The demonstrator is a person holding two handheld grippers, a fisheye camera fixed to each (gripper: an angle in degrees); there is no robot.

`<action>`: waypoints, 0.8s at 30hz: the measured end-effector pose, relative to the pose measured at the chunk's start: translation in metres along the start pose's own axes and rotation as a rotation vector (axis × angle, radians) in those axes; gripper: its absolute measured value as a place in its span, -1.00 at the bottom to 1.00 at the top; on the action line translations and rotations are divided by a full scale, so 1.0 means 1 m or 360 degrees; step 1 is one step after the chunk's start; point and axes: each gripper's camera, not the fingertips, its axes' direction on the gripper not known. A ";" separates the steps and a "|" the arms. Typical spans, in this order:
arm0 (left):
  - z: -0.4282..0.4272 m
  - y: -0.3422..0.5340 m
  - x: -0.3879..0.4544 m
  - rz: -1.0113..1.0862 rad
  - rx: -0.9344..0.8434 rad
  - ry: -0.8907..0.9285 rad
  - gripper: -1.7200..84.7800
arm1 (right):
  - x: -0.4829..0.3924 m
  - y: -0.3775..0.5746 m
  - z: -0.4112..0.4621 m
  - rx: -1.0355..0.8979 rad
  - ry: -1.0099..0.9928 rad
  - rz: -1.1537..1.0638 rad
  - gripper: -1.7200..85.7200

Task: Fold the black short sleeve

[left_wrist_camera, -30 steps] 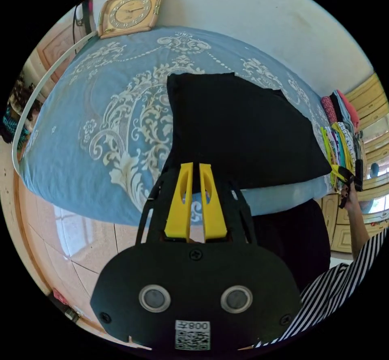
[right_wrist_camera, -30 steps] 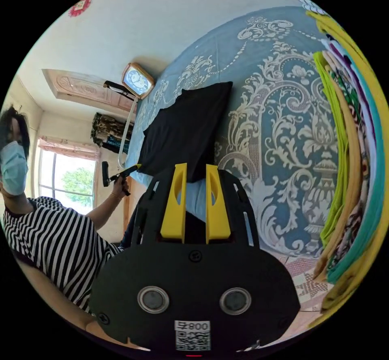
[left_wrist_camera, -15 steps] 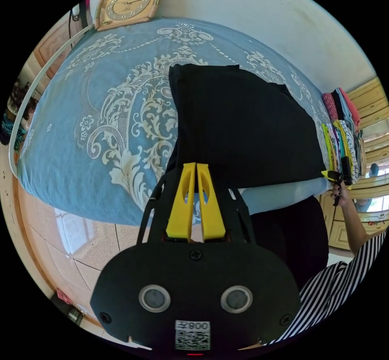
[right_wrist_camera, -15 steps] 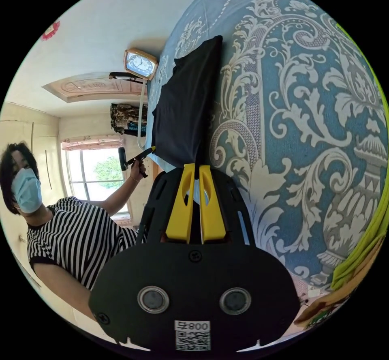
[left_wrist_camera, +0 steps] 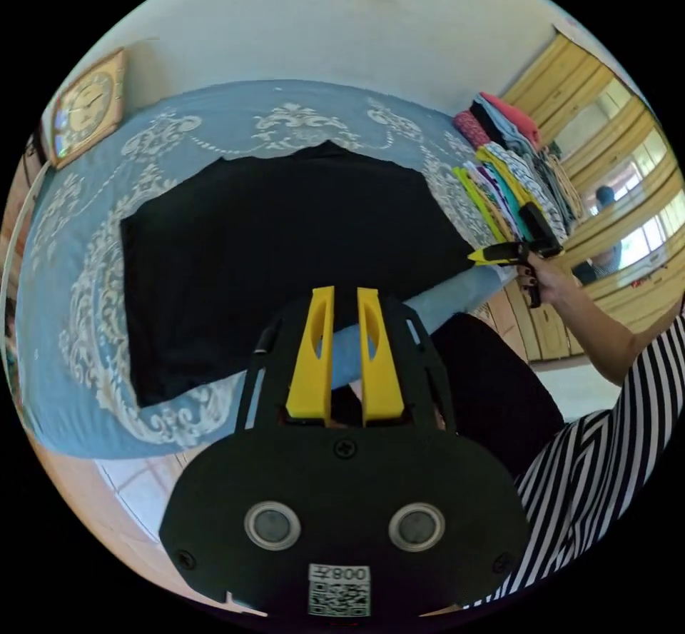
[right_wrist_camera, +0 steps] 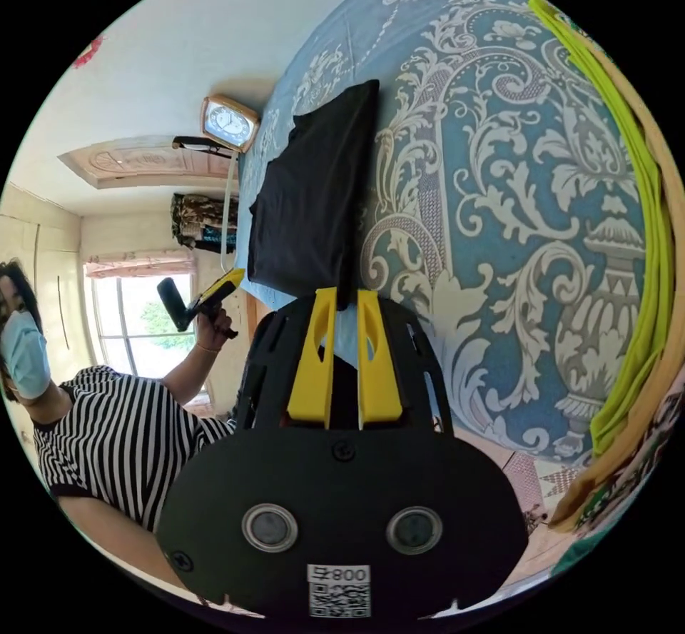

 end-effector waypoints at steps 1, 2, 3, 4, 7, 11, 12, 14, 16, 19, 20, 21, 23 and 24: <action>0.013 -0.007 0.024 0.0082 -0.0021 0.0061 -0.81 | 0.000 -0.001 0.002 -0.0004 -0.0011 0.0007 -0.87; 0.025 -0.013 0.049 0.0171 -0.0044 0.0119 -0.80 | 0.001 -0.003 0.007 -0.0009 -0.0044 0.0026 -0.89; 0.030 -0.017 0.061 0.0216 -0.0047 0.0143 -0.79 | 0.000 -0.006 0.010 -0.0021 -0.0045 0.0041 -0.90; 0.039 -0.022 0.086 0.0315 -0.0046 0.0187 -0.78 | -0.002 -0.007 0.011 -0.0025 -0.0035 0.0042 -0.90; 0.062 -0.034 0.149 0.0590 -0.0057 0.0224 -0.74 | -0.012 -0.015 0.011 -0.0044 -0.0009 0.0044 -0.91; 0.093 -0.044 0.228 0.0896 -0.0062 0.0177 -0.69 | -0.029 -0.027 0.012 -0.0049 -0.0007 0.0030 -0.91; 0.097 -0.045 0.238 0.0940 -0.0063 0.0141 -0.69 | -0.033 -0.031 0.014 -0.0065 0.0001 0.0031 -0.91; 0.118 -0.043 0.277 0.1099 -0.0108 -0.0058 -0.73 | -0.037 -0.038 0.018 -0.0079 -0.0018 0.0038 -0.91; 0.133 -0.040 0.299 0.1166 -0.0130 -0.0242 -0.79 | -0.041 -0.045 0.022 -0.0084 -0.0071 0.0046 -0.90; 0.138 -0.036 0.317 0.1130 -0.0068 -0.0344 -0.88 | -0.049 -0.056 0.028 -0.0076 -0.0096 0.0042 -0.88; 0.136 -0.036 0.318 0.1080 -0.0057 -0.0295 -0.89 | -0.053 -0.060 0.027 -0.0044 -0.0092 0.0039 -0.86; 0.135 -0.037 0.317 0.1047 -0.0053 -0.0266 -0.89 | -0.055 -0.064 0.026 0.0013 -0.0093 0.0050 -0.85; 0.130 -0.038 0.314 0.0919 -0.0010 -0.0173 -0.90 | -0.057 -0.071 0.022 0.0116 -0.0067 0.0089 -0.82; 0.128 -0.038 0.313 0.0894 0.0001 -0.0154 -0.91 | -0.059 -0.078 0.021 0.0179 -0.0037 0.0102 -0.80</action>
